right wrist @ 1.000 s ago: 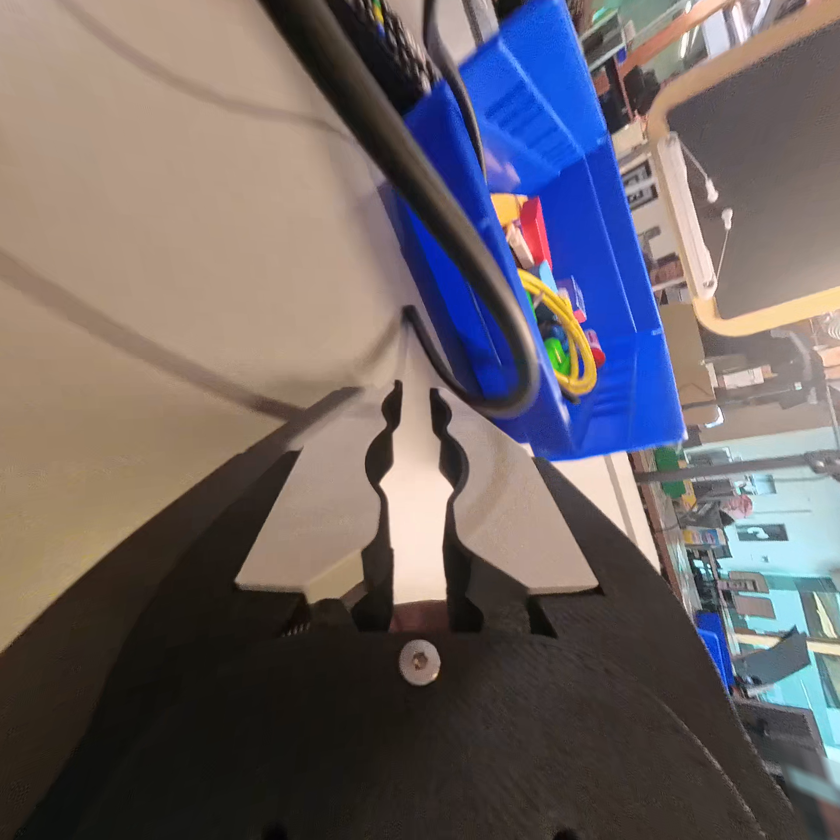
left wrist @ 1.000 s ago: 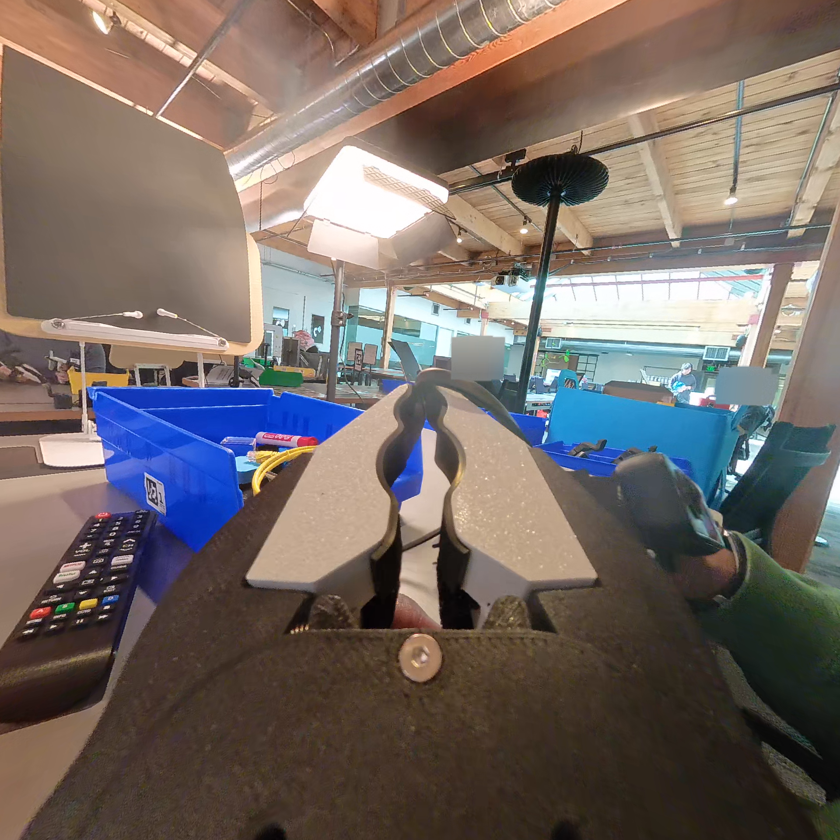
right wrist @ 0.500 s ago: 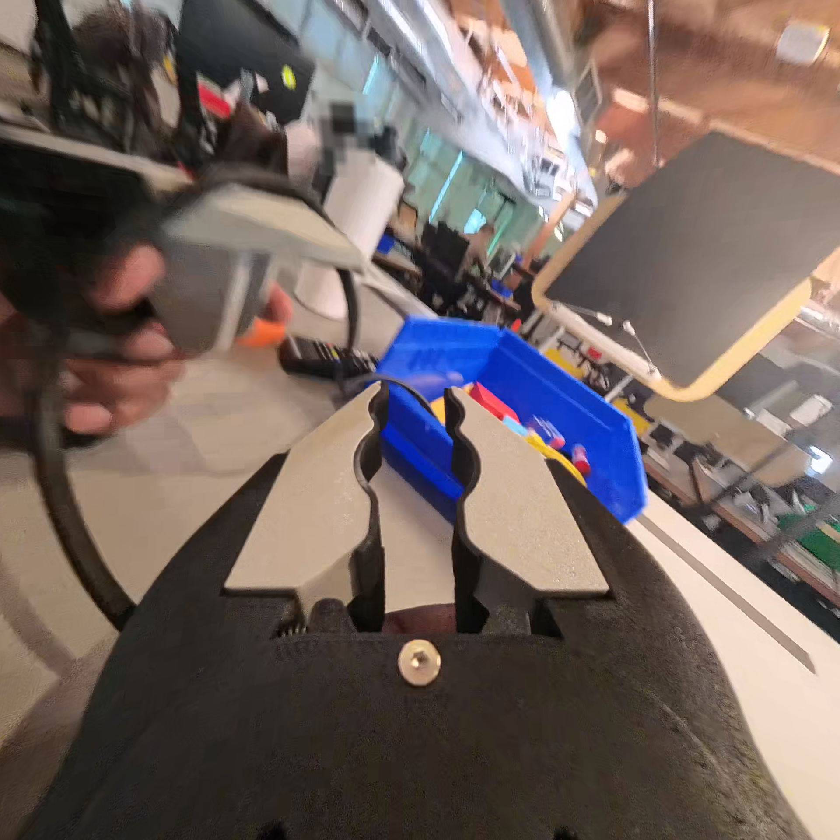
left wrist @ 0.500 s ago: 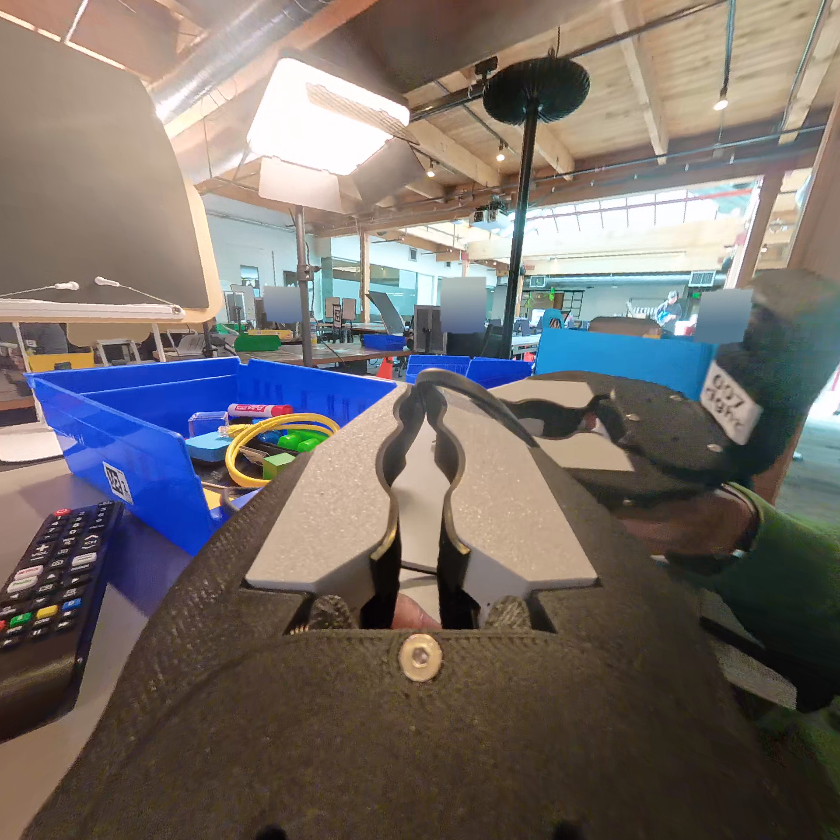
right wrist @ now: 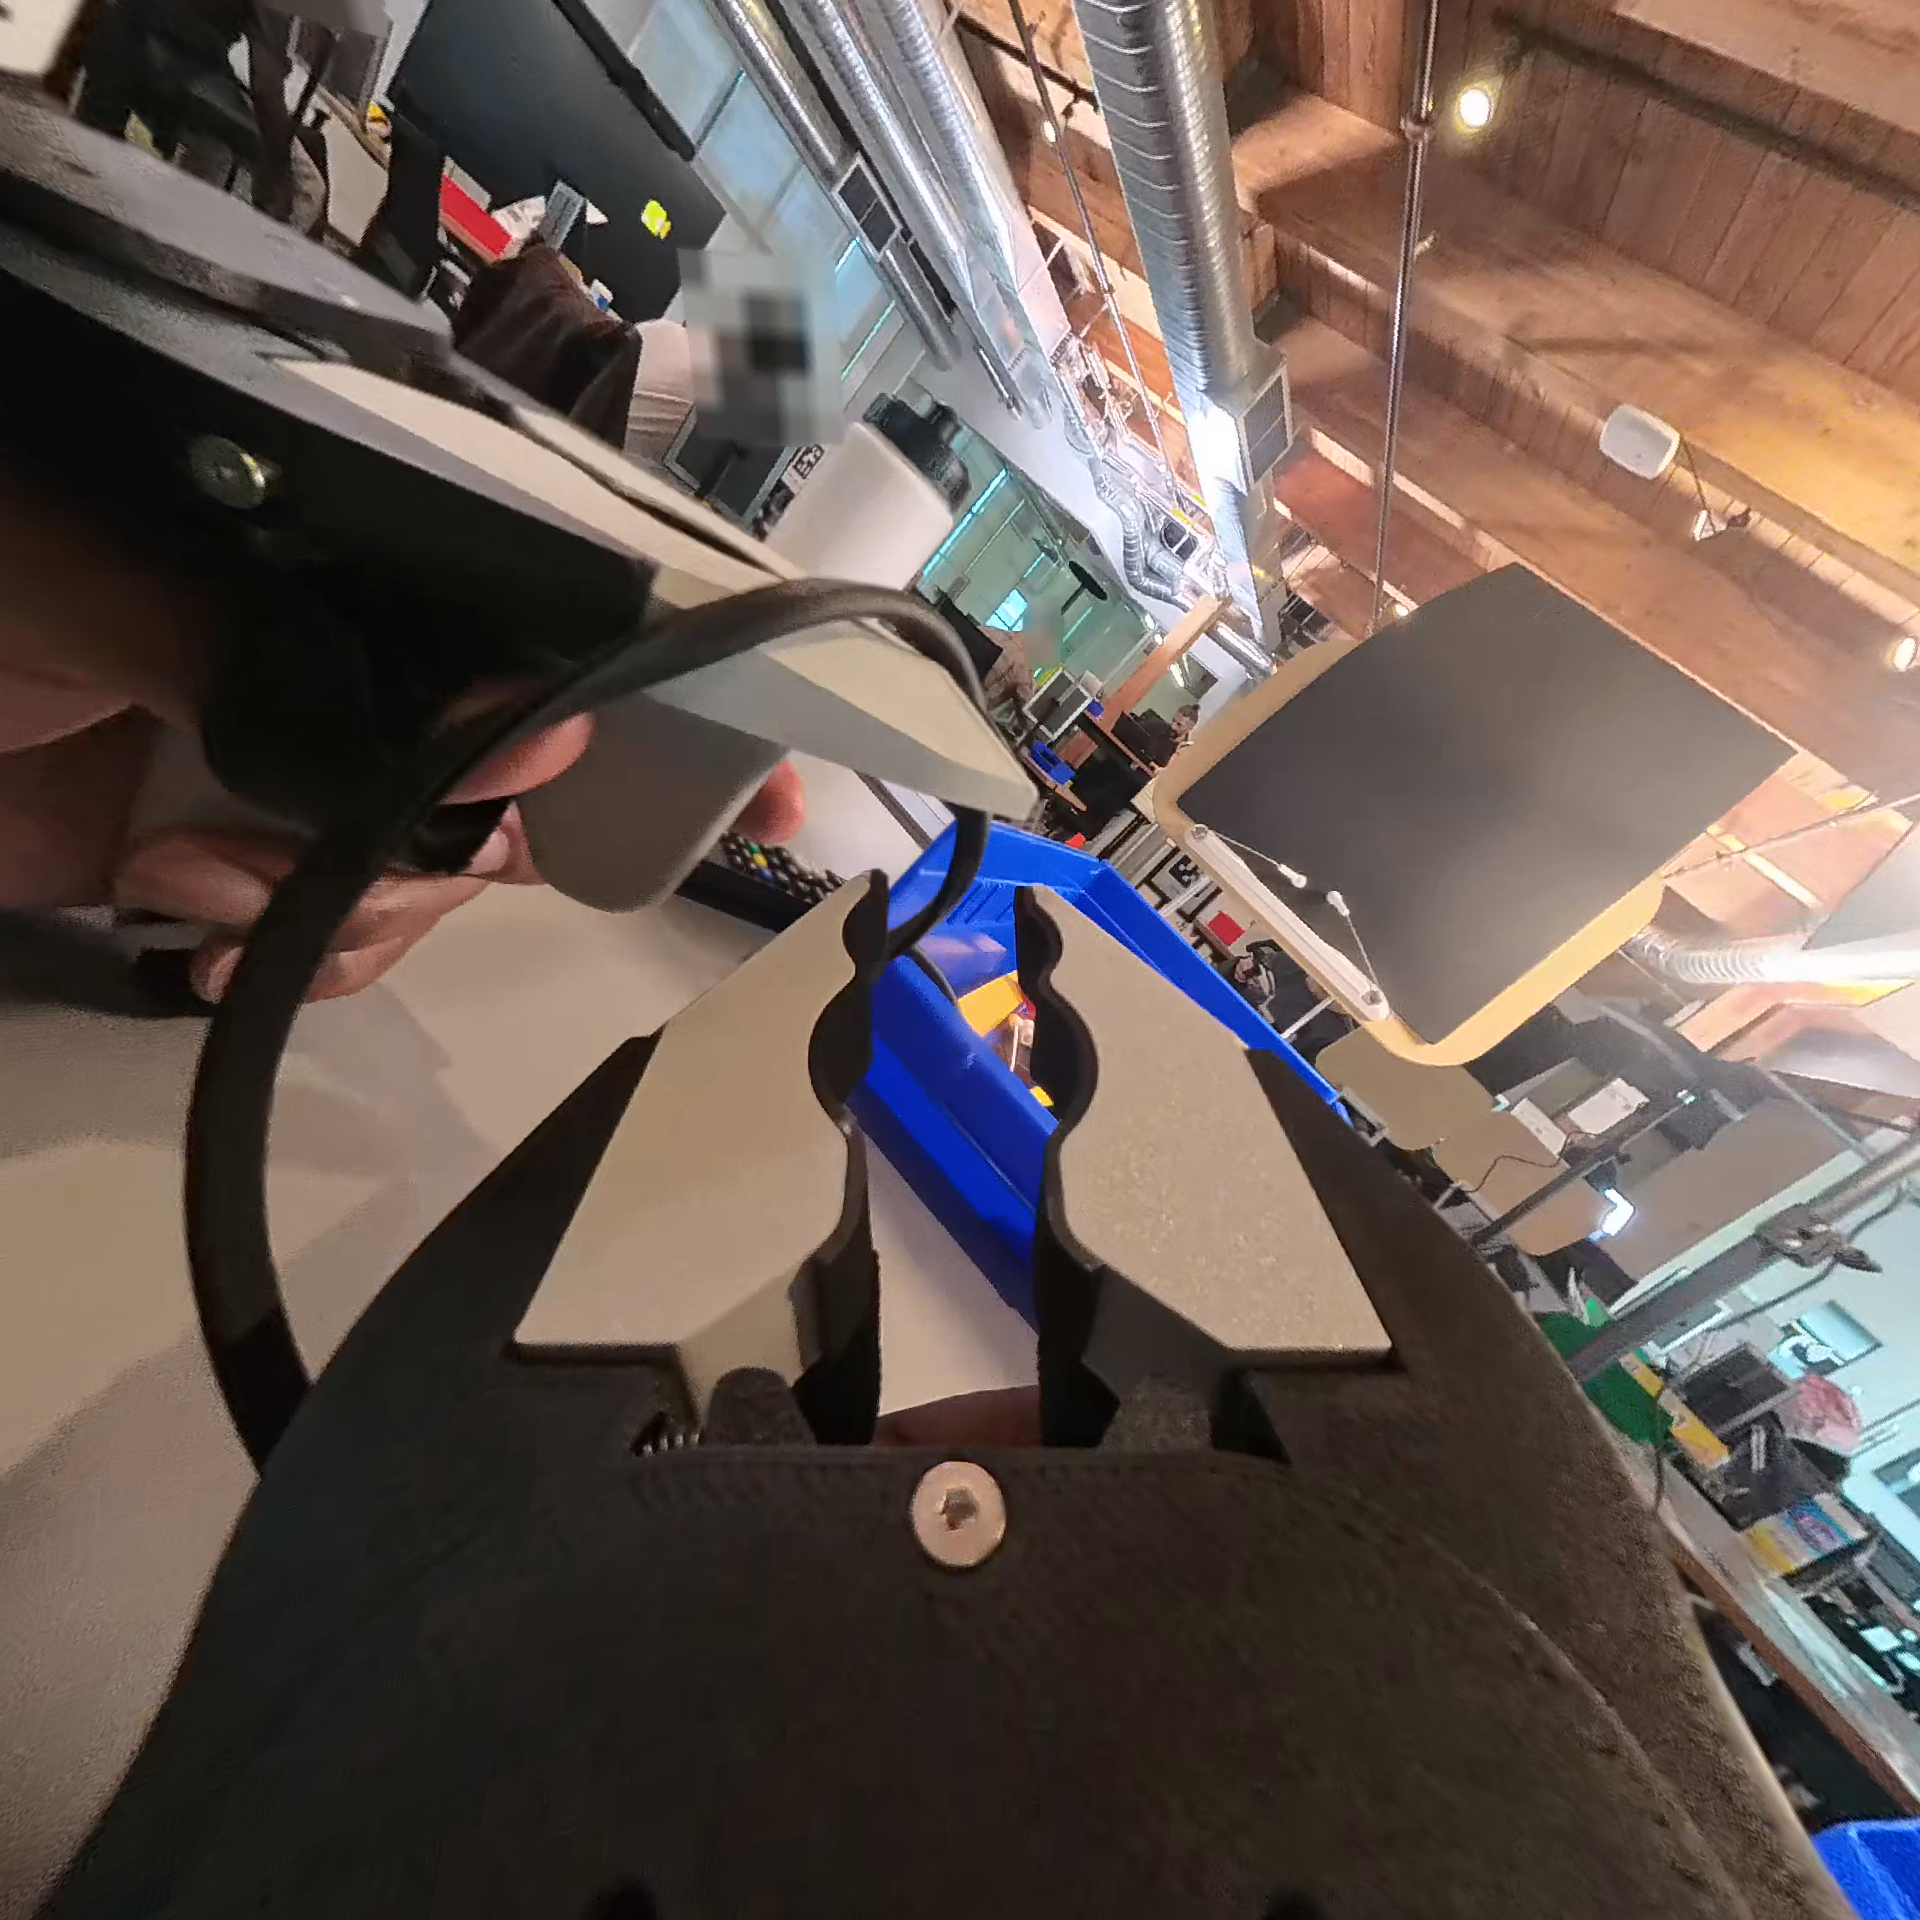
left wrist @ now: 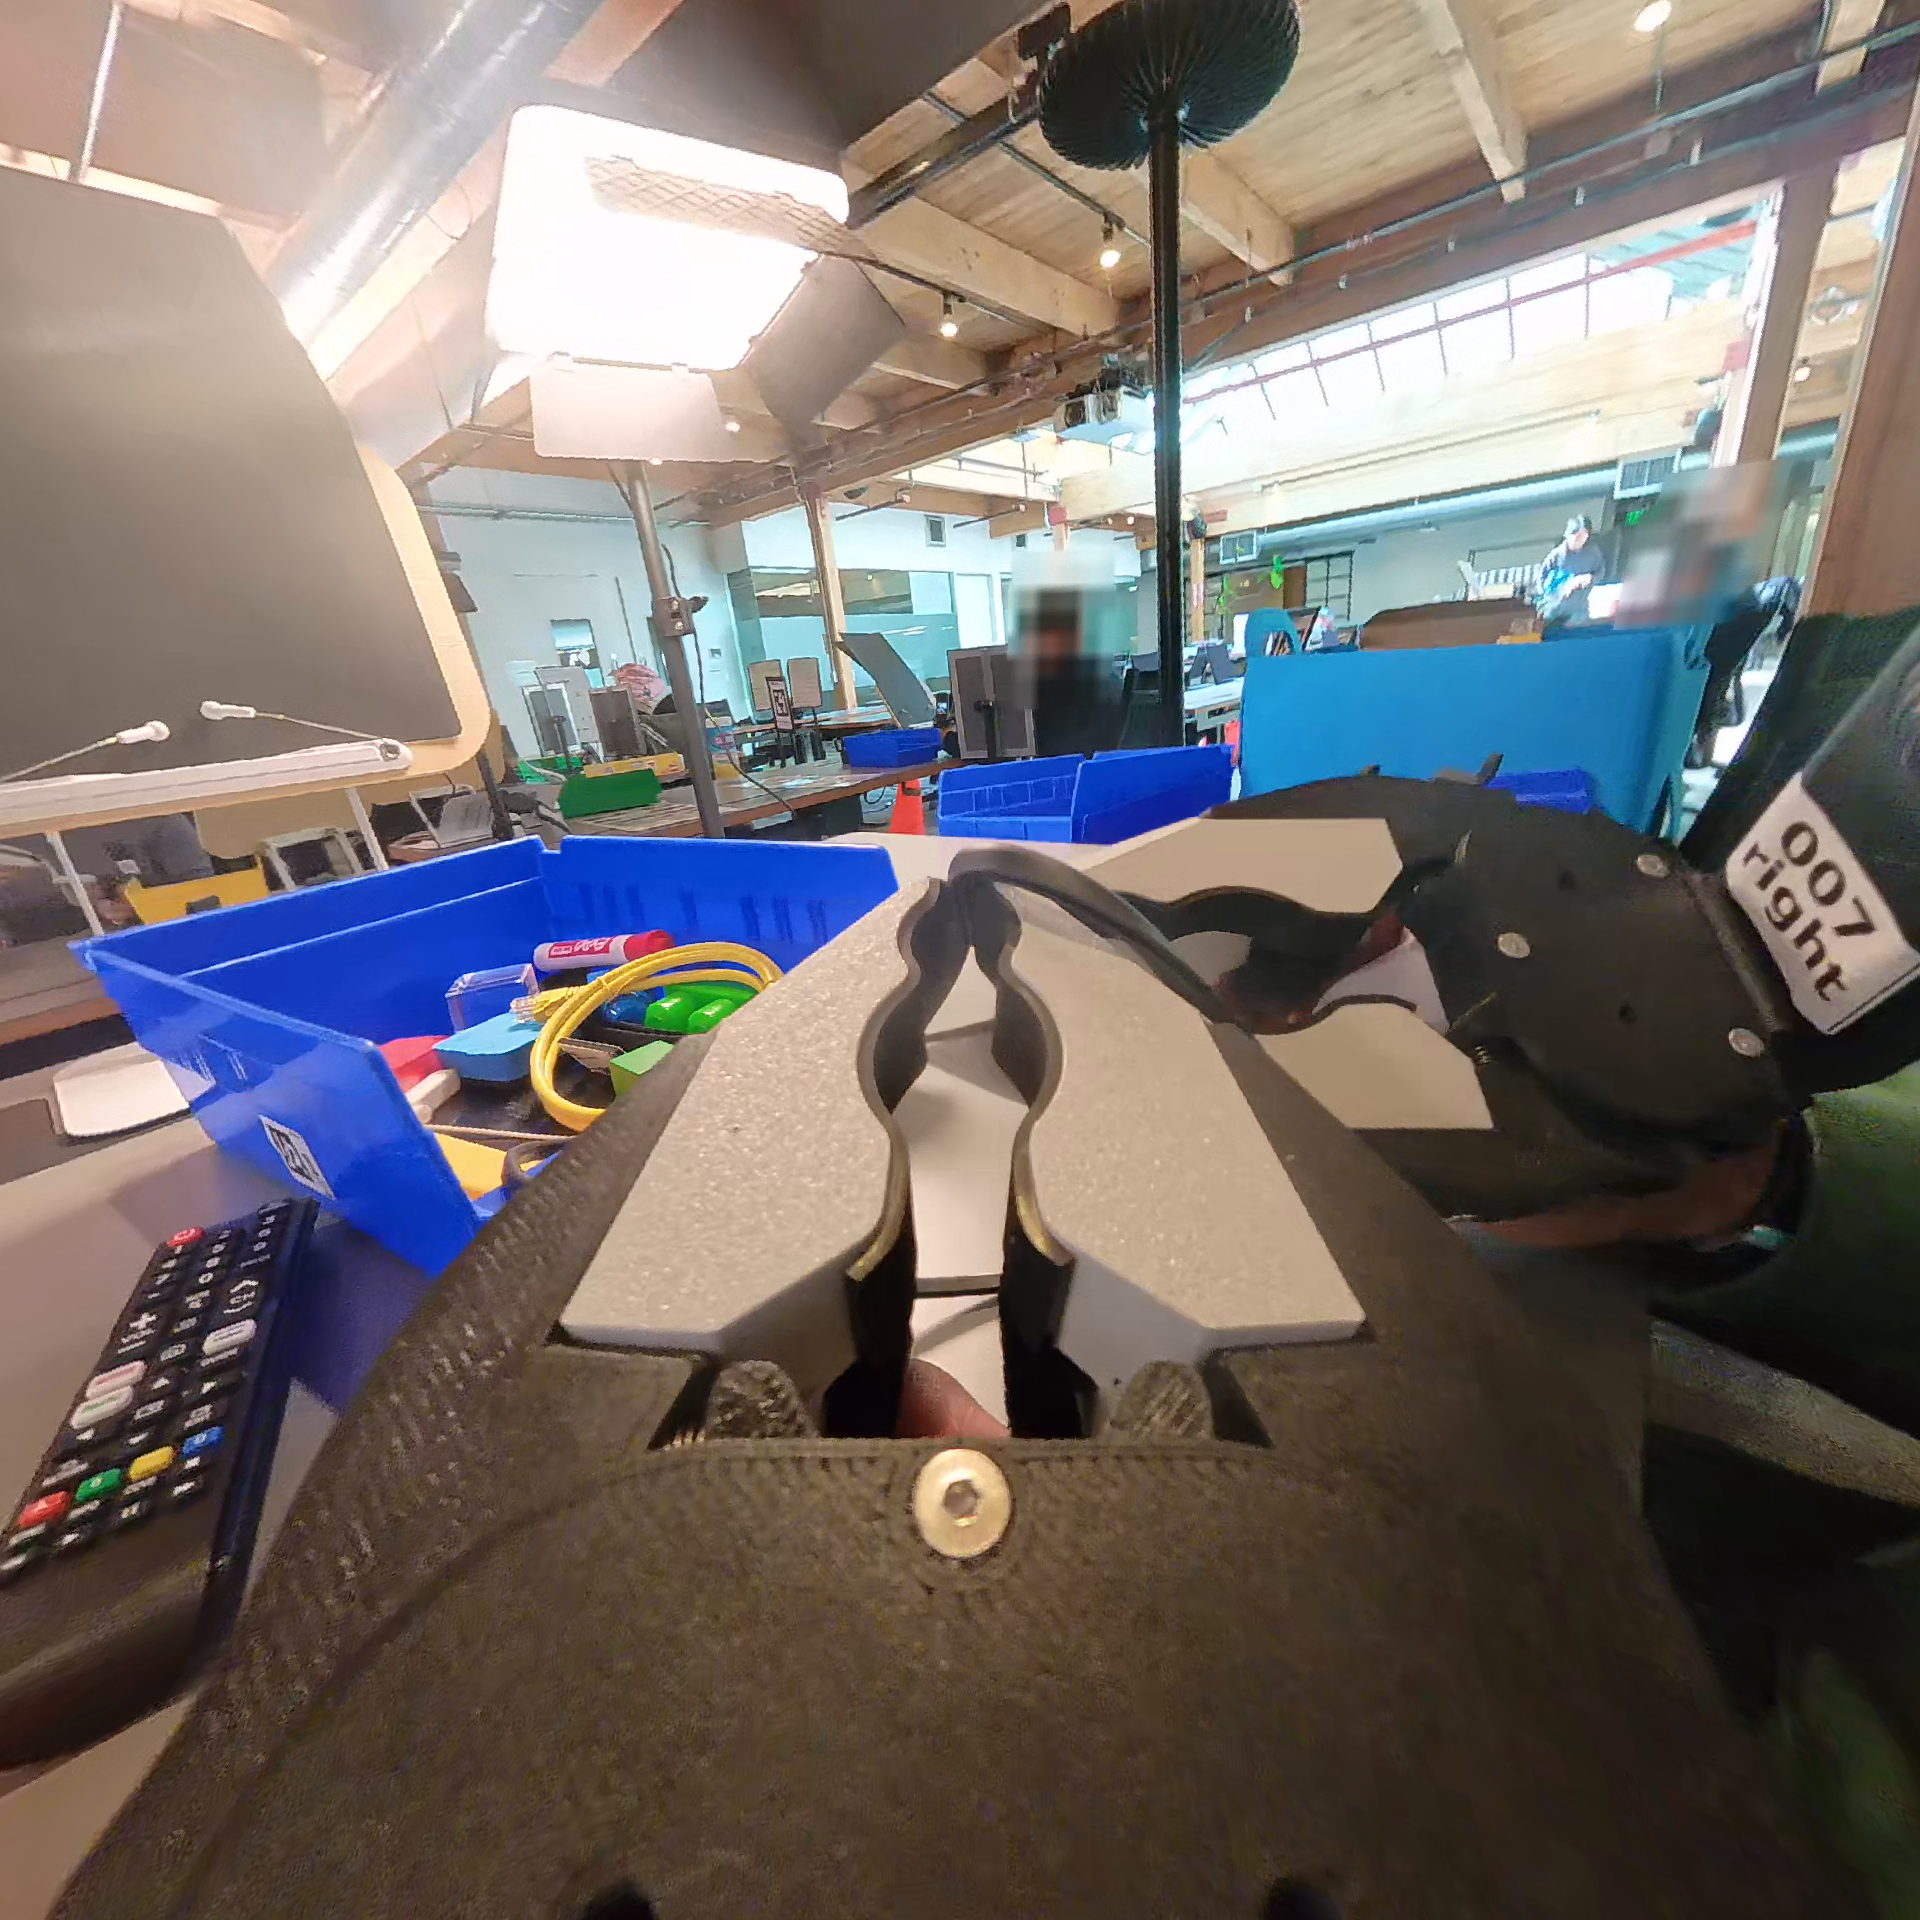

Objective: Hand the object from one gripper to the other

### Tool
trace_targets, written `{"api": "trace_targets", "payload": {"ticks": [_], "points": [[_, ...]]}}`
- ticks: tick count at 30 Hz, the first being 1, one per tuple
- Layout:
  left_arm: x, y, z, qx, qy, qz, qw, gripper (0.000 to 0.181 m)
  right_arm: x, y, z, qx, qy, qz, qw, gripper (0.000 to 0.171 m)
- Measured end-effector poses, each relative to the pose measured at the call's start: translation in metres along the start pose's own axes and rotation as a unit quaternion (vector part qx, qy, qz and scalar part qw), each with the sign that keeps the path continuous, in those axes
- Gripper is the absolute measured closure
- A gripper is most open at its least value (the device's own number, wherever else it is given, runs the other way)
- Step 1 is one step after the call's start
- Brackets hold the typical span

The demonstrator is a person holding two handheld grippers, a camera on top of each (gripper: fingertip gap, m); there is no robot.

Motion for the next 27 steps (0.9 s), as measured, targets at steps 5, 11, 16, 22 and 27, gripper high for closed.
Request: {"api": "trace_targets", "payload": {"ticks": [5,11,16,22,27], "points": [[0.013,-0.004,0.008,-0.02,-0.065,0.008,0.998,0.177,0.003,0.001,-0.001,0.005,0.0,0.009,1.0,0.152],[0.016,-0.002,0.005,-0.008,-0.067,0.014,0.998,0.176,0.008,0.003,-0.004,0.012,0.006,0.023,1.0,0.167],[0.017,-0.002,0.003,0.0,-0.068,0.016,0.998,0.173,0.014,0.004,-0.005,0.014,0.002,0.038,0.999,0.167],[0.015,-0.001,-0.002,0.012,-0.081,0.003,0.997,0.165,0.023,0.006,-0.002,0.012,-0.032,0.049,0.998,0.167],[0.011,0.002,-0.009,0.031,-0.103,-0.019,0.994,0.166,0.035,0.008,0.002,0.022,-0.109,0.052,0.992,0.167]]}}
Point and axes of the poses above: each gripper's, where its closed fingertips meet, y back along the fingers, z out of its underside, x = y × z across the jaws, the point moved 1 cm from there along y, back along the fingers, and after that the axes turned 9 degrees about y, right-handed, at the moved point
